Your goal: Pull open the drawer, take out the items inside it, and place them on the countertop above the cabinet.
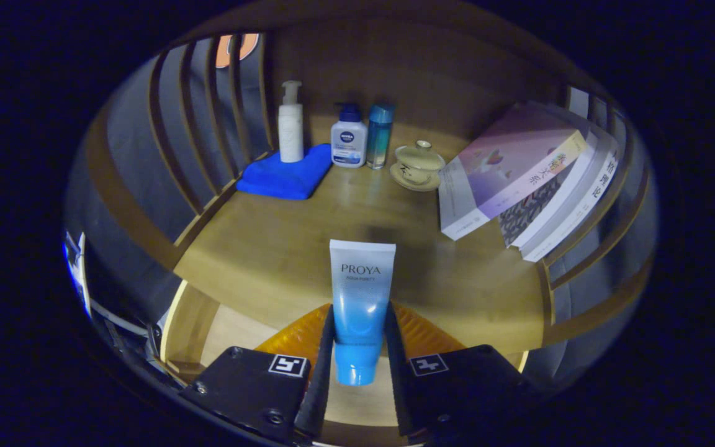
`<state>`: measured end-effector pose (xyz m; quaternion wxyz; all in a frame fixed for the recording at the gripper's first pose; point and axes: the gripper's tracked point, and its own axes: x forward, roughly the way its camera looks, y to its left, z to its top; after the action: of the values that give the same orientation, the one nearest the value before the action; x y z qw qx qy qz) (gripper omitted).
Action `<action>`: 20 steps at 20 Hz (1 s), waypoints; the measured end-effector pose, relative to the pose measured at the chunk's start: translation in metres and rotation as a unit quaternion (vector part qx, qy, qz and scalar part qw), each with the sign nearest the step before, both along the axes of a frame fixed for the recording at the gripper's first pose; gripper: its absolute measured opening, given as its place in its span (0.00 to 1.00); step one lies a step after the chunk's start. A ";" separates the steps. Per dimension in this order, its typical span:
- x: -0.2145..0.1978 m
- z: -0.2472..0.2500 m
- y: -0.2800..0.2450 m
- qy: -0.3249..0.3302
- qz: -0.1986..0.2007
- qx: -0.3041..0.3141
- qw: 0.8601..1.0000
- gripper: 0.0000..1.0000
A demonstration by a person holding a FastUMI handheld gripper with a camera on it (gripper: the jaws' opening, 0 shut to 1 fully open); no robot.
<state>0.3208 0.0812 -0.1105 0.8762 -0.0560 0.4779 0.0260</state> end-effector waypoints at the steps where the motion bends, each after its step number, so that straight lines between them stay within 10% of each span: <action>1: 0.004 -0.005 0.001 0.003 -0.003 0.002 1.000 0.47; 11: 0.032 -0.016 0.000 -0.046 0.007 -0.028 0.999 0.52; 20: -0.050 0.032 0.022 -0.108 0.035 0.009 0.993 0.55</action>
<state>0.2705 0.1029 -0.0781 0.9219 -0.0673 0.3776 0.0550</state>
